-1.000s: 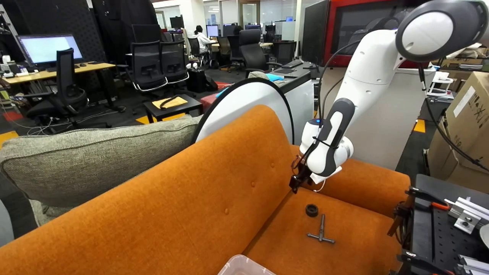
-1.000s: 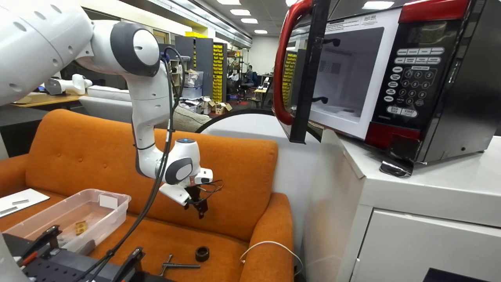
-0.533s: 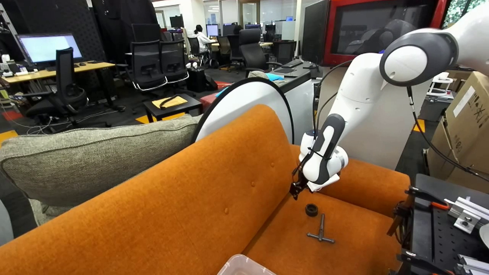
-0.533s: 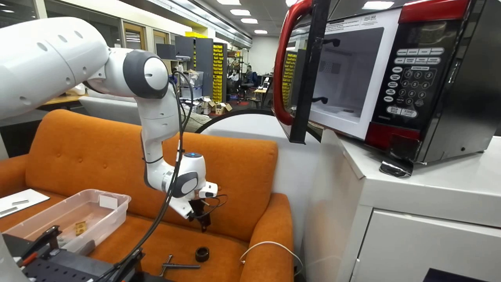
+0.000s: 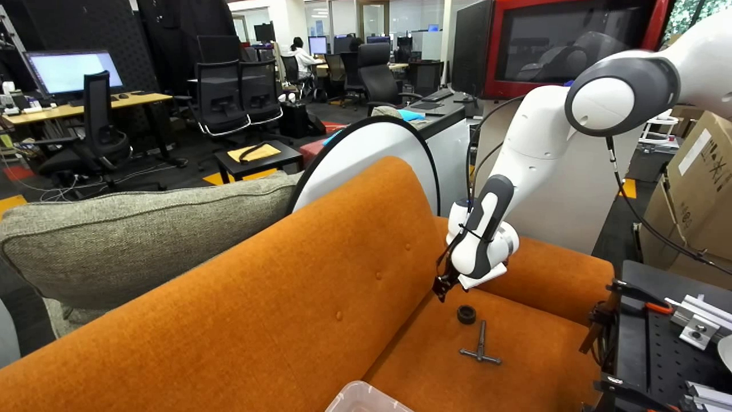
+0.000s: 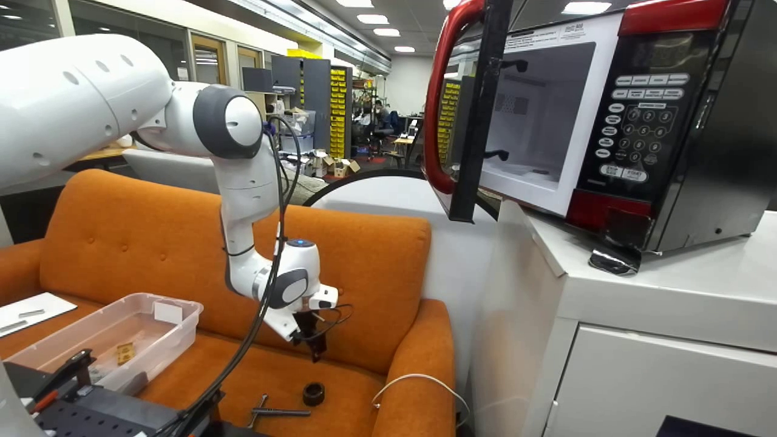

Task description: Pick the objects on the sofa and put them in the storage box

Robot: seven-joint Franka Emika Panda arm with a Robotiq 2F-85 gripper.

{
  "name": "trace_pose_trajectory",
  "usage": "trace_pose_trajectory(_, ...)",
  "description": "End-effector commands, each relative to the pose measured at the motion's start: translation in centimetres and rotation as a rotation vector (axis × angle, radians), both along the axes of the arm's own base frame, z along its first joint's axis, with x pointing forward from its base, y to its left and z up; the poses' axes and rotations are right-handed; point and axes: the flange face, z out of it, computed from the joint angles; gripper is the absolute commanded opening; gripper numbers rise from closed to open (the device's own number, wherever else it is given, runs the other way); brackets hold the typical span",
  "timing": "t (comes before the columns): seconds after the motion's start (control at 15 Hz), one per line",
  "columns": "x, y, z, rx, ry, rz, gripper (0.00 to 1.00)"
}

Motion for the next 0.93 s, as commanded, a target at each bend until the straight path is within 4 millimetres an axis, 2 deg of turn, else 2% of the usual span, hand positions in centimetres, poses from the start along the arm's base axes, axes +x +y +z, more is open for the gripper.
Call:
trace_pose_trajectory(0.0,-0.8,-0.3,-1.8,0.007,0.022,-0.049,1.00)
trace_pose_trajectory(0.27,-2.3,-0.6,-5.2,0.026,0.051,-0.107,1.00)
trace_pose_trajectory(0.4,-2.0,-0.8,-6.3,0.024,0.047,-0.113,1.00)
trace_pose_trajectory(0.67,-0.1,-1.2,-7.1,0.014,0.018,-0.112,1.00)
trace_pose_trajectory(0.87,0.0,-1.2,-8.3,0.016,0.034,-0.115,1.00)
